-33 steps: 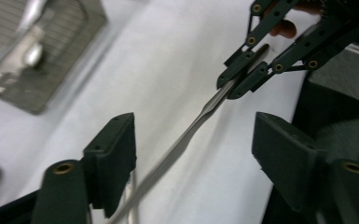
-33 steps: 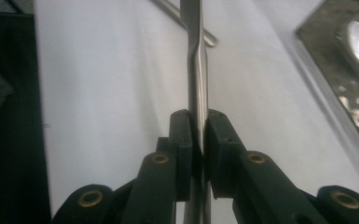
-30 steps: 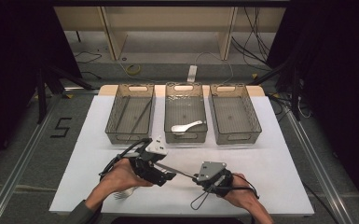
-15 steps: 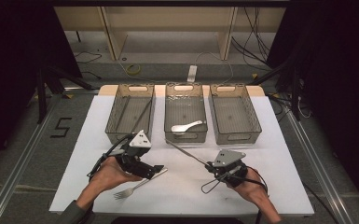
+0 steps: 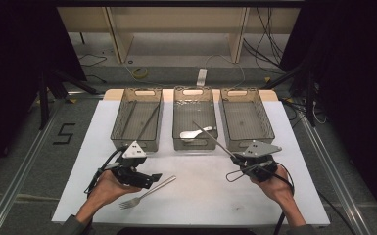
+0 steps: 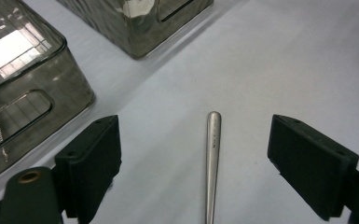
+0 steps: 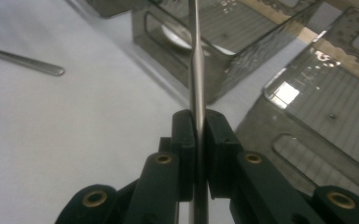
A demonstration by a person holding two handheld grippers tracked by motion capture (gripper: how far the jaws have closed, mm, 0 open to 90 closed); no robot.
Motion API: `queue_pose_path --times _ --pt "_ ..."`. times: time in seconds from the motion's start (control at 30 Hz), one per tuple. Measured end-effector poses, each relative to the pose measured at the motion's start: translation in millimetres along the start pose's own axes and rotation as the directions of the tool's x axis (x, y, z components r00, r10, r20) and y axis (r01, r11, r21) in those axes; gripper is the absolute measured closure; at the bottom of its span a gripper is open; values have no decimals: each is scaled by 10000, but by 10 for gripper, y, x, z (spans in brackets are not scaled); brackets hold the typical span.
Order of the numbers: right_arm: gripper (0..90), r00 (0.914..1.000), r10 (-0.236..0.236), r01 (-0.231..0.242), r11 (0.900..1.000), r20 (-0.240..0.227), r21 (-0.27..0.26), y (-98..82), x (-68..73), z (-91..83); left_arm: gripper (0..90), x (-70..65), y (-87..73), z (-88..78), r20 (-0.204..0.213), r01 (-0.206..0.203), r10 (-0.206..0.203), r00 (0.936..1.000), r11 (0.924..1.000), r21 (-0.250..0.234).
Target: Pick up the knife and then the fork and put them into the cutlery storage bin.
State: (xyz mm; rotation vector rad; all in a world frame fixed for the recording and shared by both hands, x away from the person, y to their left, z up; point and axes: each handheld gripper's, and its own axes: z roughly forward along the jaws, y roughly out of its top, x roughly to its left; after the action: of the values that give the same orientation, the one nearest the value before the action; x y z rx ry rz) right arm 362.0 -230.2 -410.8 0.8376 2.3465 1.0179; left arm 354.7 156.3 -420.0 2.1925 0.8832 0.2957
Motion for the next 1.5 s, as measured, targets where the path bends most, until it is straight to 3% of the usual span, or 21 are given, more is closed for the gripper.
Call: queue_pose_path --times 0.27,0.57,0.83,1.07,1.23,1.37,1.5 --pt "843 9973 538 -534 9985 501 -97 75 -222 18 169 -23 -88 -45 -194 98 -104 9998 9995 -295" --pt "844 9851 1300 -1291 9915 1122 -154 302 -528 98 169 -40 -146 -63 -372 136 -149 9992 9993 -347" --pt "844 9630 2123 -2149 9766 1661 -29 411 -809 224 168 -46 -186 -84 -340 254 -277 9990 9974 -674" --pt "843 9418 2727 -2804 9598 1967 119 438 -971 356 168 -77 -179 -115 -139 361 -376 9992 9953 -904" --pt "843 9272 3048 -3168 9482 2177 217 463 -1034 453 168 -97 -181 -120 -121 328 -342 9993 9941 -1036" --pt "843 9205 3190 -3322 9429 2256 225 481 -1057 503 168 -93 -187 -126 -67 422 -432 9990 9929 -1115" --pt "843 9014 3606 -3789 9248 2396 337 474 -1111 614 169 -86 -198 -118 -109 468 -483 9988 9931 -1071"
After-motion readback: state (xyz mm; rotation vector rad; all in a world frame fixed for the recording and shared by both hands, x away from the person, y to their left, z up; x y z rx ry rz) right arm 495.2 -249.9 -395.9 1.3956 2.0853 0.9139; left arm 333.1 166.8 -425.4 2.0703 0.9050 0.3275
